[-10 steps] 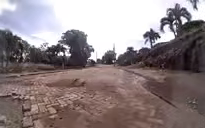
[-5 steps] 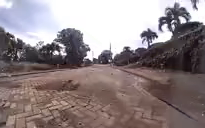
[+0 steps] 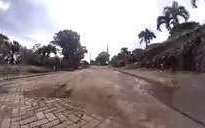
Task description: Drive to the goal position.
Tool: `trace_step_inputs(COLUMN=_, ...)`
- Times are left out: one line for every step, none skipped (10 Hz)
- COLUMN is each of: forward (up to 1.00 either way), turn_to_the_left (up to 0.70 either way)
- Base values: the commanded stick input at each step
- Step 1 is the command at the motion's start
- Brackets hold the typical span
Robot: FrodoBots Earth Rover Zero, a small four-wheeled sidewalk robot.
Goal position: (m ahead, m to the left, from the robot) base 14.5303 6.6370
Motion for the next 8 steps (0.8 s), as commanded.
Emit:
trace_step_inputs(forward=0.7, turn_to_the_left=0.0)
trace_step_inputs(forward=0.7, turn_to_the_left=0.0)
trace_step_inputs(forward=0.7, turn_to_the_left=0.0)
trace_step_inputs(forward=0.7, turn_to_the_left=0.0)
trace_step_inputs(forward=0.7, turn_to_the_left=0.0)
trace_step_inputs(forward=0.7, turn_to_the_left=0.0)
trace_step_inputs(forward=0.7, turn_to_the_left=0.0)
trace_step_inputs(forward=0.7, turn_to_the_left=0.0)
